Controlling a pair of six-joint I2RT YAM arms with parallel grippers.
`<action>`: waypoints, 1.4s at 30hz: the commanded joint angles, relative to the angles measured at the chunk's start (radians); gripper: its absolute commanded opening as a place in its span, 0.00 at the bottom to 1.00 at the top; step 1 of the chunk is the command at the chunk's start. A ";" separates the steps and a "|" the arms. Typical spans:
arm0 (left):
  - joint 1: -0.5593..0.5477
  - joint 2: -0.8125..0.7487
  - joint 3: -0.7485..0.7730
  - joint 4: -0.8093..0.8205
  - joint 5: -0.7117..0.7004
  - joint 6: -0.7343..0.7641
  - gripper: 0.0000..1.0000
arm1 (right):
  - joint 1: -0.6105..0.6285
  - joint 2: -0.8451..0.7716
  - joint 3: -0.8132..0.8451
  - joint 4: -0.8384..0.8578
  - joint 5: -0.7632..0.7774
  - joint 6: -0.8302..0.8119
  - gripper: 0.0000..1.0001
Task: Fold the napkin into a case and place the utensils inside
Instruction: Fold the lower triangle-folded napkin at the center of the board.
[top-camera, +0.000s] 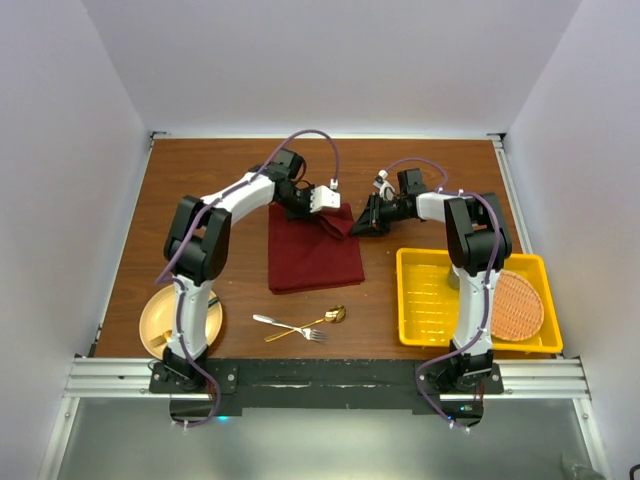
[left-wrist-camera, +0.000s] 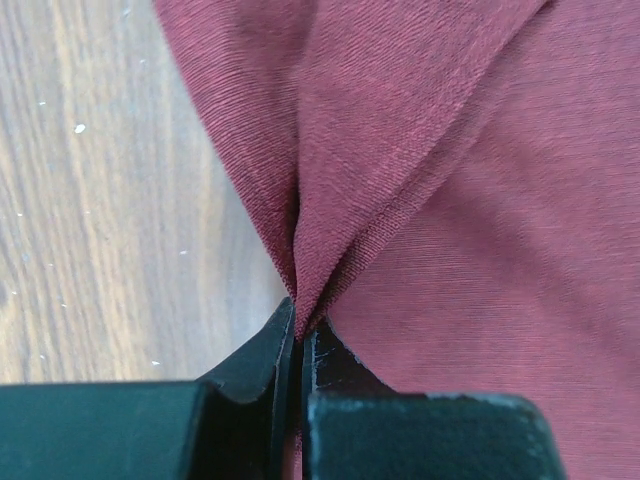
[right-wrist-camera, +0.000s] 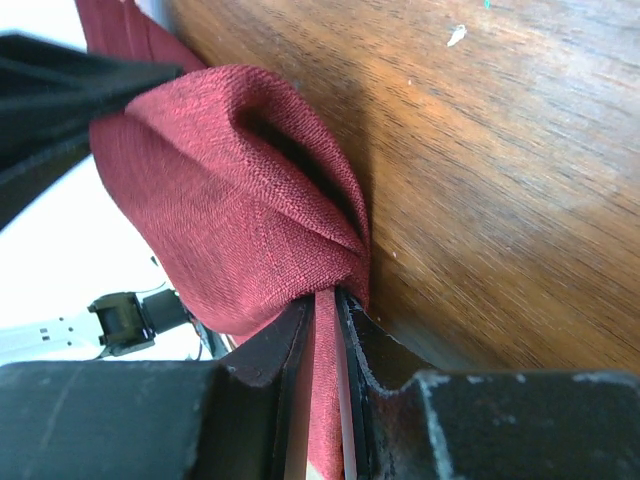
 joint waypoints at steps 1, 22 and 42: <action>-0.030 -0.122 -0.074 0.029 -0.046 -0.071 0.00 | -0.002 0.019 -0.013 0.013 0.066 0.002 0.19; -0.162 -0.298 -0.433 0.345 -0.316 -0.333 0.00 | -0.002 -0.053 0.005 -0.071 0.050 -0.047 0.24; -0.165 -0.289 -0.535 0.452 -0.342 -0.336 0.00 | 0.016 -0.079 0.387 -0.303 0.132 -0.149 0.66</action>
